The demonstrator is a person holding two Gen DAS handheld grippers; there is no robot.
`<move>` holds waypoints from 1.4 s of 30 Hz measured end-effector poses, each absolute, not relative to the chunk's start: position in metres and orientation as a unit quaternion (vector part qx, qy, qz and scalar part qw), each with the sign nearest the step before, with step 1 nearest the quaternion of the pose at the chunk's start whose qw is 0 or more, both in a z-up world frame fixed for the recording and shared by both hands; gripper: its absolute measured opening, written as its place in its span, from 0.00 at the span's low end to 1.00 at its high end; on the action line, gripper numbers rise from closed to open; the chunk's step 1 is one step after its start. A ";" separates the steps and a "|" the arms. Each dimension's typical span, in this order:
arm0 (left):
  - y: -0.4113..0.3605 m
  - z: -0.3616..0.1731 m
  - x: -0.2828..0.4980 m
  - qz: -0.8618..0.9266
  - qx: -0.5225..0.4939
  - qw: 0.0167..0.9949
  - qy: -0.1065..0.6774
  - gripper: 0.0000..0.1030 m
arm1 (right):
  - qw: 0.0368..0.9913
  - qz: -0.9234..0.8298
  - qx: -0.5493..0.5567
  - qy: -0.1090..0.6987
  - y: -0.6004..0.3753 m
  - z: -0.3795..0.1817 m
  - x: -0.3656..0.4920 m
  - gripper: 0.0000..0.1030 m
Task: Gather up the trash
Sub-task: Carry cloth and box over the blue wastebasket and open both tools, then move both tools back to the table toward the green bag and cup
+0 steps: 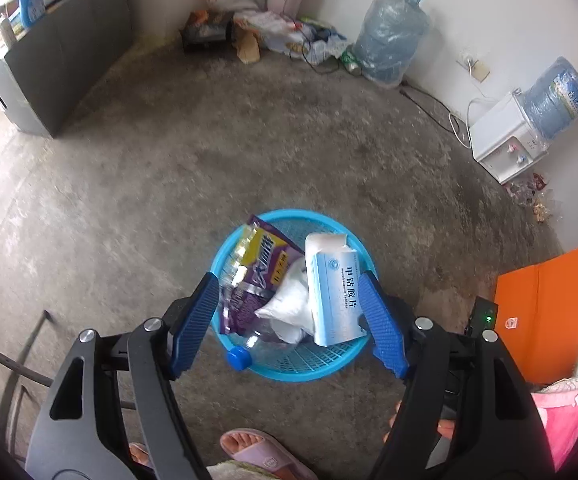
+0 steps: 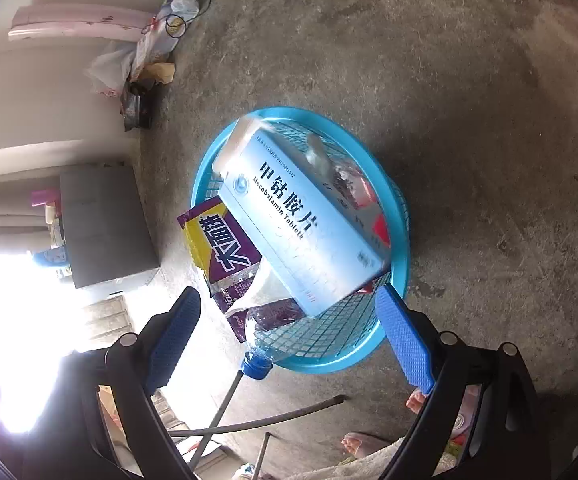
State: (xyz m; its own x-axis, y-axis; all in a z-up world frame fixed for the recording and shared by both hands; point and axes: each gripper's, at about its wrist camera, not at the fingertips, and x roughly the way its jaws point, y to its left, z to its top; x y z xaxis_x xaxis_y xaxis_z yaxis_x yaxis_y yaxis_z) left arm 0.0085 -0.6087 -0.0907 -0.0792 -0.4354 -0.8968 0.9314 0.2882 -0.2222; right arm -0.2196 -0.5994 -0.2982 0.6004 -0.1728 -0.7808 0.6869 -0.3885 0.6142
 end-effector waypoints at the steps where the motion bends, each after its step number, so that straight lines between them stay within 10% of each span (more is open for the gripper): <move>1: -0.604 -0.082 0.010 -0.544 0.247 0.637 0.487 0.66 | 0.527 -0.414 0.720 0.179 -0.597 -0.296 -0.220 0.84; 21: -0.413 0.074 0.046 -0.547 0.135 0.735 0.376 0.73 | 0.697 -0.445 0.510 0.237 -0.551 -0.134 -0.198 0.84; 42: -0.150 0.090 0.090 -0.384 0.007 0.852 0.357 0.86 | 0.883 -0.209 0.296 0.298 -0.412 0.015 -0.051 0.84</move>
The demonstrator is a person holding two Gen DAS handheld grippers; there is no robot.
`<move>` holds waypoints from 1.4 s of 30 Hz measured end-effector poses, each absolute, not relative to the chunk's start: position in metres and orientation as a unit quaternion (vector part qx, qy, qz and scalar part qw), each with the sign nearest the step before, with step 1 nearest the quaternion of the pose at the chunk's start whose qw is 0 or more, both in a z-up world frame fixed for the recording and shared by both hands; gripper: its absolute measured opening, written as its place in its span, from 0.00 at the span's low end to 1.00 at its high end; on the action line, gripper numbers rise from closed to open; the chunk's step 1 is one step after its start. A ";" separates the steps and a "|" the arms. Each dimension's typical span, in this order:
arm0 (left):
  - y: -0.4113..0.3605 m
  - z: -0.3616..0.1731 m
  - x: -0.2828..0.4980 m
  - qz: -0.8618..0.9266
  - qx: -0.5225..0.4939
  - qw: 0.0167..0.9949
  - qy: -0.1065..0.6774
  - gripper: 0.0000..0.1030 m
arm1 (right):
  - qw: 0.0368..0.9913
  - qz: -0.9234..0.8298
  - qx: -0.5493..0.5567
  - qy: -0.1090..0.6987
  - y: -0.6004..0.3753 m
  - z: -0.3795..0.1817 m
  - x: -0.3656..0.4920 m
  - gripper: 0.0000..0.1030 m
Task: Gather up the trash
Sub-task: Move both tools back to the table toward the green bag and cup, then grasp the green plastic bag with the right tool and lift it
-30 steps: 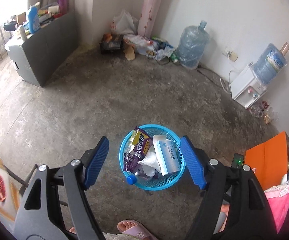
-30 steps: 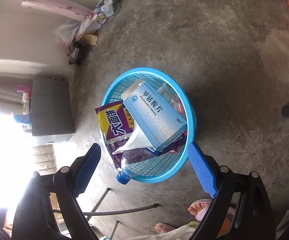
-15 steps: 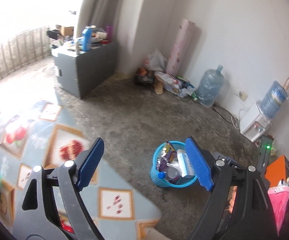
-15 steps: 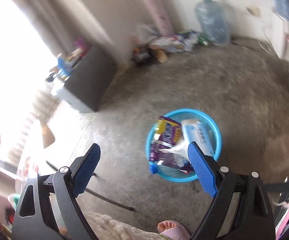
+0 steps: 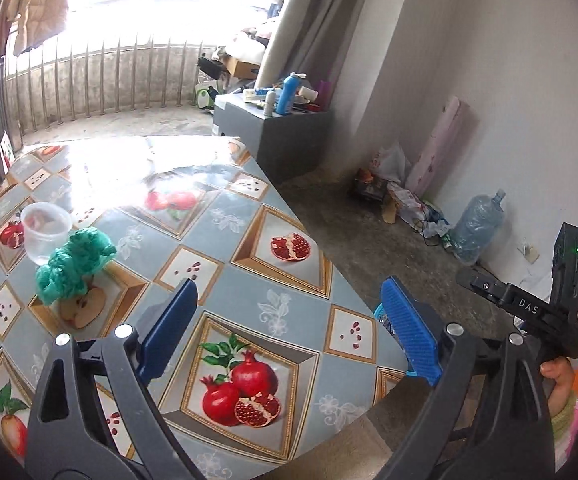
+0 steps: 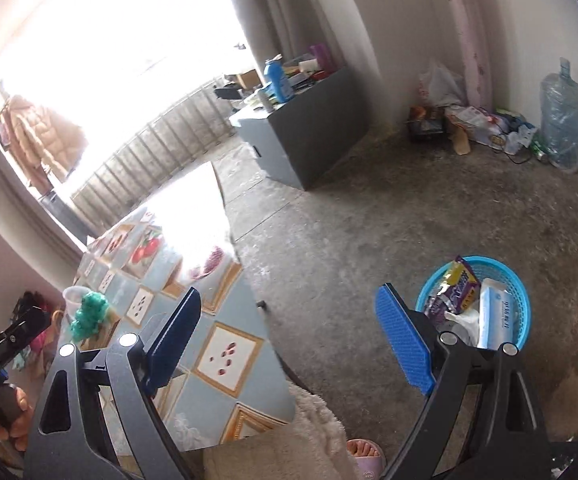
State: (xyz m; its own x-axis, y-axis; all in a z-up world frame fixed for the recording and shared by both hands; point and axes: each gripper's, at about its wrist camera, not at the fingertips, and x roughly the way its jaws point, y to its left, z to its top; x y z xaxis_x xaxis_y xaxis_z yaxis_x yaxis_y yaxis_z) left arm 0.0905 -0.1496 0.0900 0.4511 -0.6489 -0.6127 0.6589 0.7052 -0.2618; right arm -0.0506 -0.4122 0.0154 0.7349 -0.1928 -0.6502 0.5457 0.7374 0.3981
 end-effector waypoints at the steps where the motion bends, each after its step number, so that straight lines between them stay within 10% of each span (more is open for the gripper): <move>1: -0.139 0.091 0.092 -0.379 -0.003 0.856 0.350 0.86 | 0.885 -0.198 0.294 0.301 -0.405 0.018 -0.042 0.84; 22: 0.025 0.071 0.216 -0.240 -0.130 0.902 0.334 0.86 | 0.870 0.019 0.316 0.377 -0.291 0.036 0.126 0.67; 42: 0.033 -0.034 0.341 -0.268 -0.207 0.824 0.453 0.55 | 0.742 0.122 0.425 0.504 -0.207 -0.071 0.303 0.61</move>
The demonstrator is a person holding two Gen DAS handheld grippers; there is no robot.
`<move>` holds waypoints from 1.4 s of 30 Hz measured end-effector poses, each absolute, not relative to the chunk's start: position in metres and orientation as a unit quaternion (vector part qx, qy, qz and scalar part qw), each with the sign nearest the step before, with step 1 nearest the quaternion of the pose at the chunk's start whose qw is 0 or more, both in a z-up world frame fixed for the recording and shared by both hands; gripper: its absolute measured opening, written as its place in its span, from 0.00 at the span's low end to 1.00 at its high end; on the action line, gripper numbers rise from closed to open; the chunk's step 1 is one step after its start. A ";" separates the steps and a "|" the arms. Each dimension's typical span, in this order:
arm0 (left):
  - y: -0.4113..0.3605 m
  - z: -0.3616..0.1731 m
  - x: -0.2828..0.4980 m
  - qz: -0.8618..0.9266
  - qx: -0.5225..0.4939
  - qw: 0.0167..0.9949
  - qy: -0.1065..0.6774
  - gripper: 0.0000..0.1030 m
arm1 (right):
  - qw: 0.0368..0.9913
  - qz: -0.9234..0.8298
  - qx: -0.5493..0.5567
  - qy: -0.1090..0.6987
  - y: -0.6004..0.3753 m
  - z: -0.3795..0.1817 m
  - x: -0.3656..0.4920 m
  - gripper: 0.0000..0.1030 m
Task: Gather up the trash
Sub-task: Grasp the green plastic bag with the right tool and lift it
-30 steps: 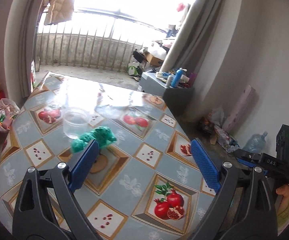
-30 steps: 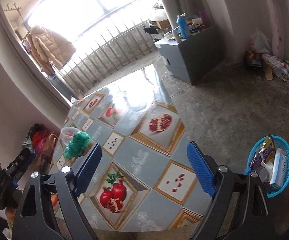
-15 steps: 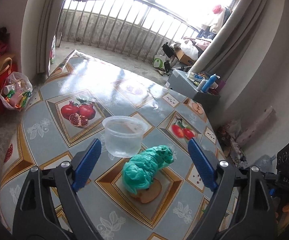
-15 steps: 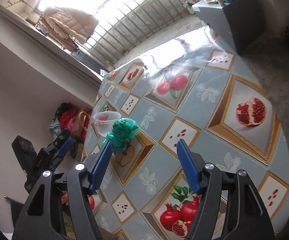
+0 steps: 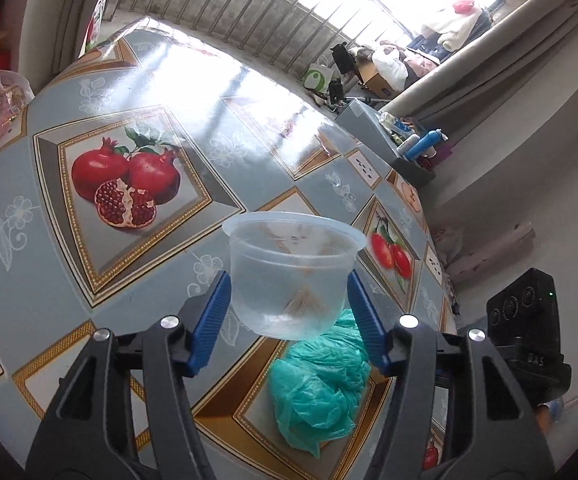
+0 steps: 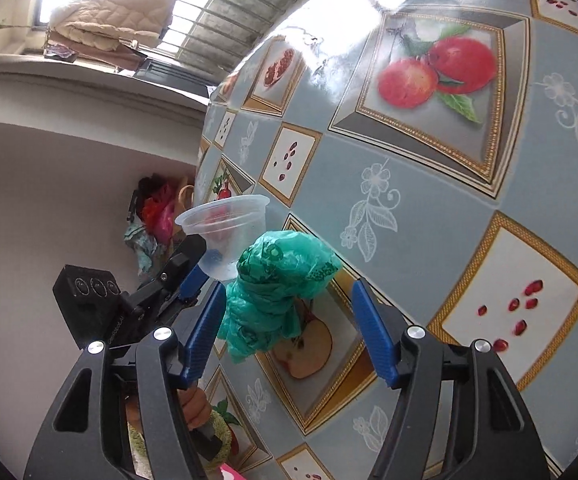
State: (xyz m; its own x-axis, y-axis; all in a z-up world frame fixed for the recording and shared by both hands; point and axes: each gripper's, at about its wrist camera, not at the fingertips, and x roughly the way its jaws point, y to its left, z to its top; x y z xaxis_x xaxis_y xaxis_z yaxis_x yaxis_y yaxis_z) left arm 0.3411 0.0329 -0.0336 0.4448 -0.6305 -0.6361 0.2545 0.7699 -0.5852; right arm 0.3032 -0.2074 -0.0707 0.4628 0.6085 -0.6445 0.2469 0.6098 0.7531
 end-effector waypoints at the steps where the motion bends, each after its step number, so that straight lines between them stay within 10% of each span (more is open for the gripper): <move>1: 0.033 -0.035 0.341 -0.272 -0.211 0.823 0.452 0.55 | 0.740 0.120 0.424 0.507 -0.205 -0.074 0.308 0.57; 11: 0.007 -0.033 0.307 -0.314 -0.195 0.805 0.464 0.54 | 0.741 0.115 0.417 0.514 -0.215 -0.080 0.306 0.35; 42: -0.082 0.027 0.158 -0.390 -0.081 0.818 0.414 0.50 | 0.802 -0.036 0.393 0.448 -0.319 -0.050 0.095 0.33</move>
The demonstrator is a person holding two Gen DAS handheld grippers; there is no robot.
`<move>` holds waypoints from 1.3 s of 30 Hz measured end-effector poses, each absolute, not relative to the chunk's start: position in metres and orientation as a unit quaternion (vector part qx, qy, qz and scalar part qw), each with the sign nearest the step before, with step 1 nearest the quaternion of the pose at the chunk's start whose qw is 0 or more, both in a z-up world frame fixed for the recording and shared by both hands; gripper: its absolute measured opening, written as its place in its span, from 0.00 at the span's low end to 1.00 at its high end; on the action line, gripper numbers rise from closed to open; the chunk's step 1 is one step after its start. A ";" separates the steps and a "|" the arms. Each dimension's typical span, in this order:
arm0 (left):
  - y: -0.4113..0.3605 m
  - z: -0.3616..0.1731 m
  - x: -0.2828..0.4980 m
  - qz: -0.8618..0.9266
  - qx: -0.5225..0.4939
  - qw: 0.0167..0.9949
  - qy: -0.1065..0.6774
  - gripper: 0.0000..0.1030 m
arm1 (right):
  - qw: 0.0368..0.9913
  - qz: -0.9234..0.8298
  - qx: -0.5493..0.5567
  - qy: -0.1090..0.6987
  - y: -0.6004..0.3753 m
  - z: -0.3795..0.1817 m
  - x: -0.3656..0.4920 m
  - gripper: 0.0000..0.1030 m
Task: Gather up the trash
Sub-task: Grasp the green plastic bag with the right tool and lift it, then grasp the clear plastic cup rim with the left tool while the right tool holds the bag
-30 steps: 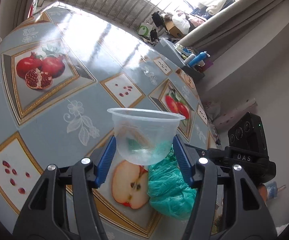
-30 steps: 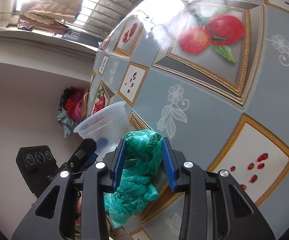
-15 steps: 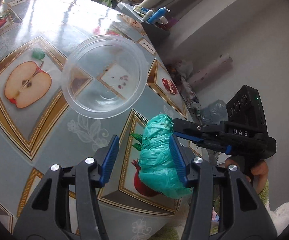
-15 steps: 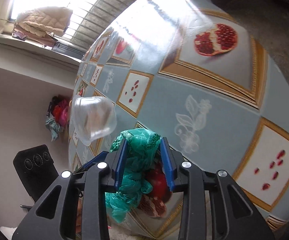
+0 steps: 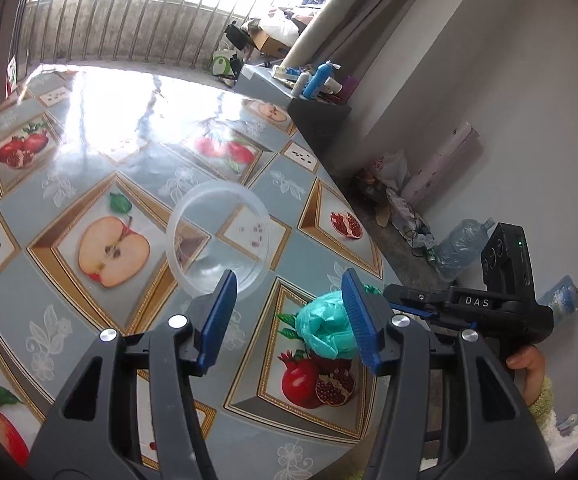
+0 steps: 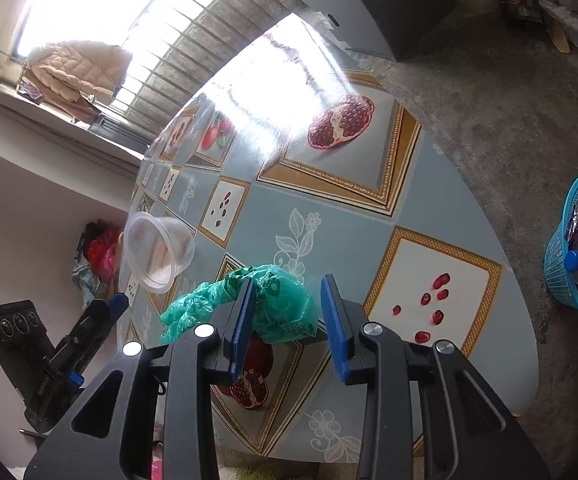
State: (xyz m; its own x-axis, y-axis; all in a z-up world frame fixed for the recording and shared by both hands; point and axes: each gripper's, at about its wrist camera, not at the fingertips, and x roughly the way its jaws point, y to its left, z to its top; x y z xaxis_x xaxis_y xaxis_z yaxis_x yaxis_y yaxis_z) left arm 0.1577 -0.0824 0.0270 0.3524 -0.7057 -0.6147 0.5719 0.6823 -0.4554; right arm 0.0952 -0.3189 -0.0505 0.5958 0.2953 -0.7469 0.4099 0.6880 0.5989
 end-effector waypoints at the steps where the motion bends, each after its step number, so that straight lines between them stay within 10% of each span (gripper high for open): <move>1: -0.084 0.028 0.160 -0.389 -0.076 0.821 0.411 0.50 | 0.803 -0.042 0.394 0.445 -0.320 -0.050 0.094 0.33; 34: -0.071 0.017 0.150 -0.294 0.052 0.868 0.396 0.50 | 0.810 -0.018 0.373 0.452 -0.307 -0.049 0.091 0.58; 39: -0.070 0.008 0.162 -0.264 0.049 0.869 0.415 0.35 | 0.803 -0.015 0.388 0.452 -0.306 -0.050 0.100 0.61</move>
State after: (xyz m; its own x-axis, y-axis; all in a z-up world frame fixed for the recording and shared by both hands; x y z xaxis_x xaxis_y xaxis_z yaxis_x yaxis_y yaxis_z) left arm 0.1619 -0.0704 0.0081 0.5158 -0.4179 -0.7479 0.4992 0.8560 -0.1341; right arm 0.0997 -0.3058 -0.0500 0.5901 0.3270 -0.7382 0.3750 0.6987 0.6093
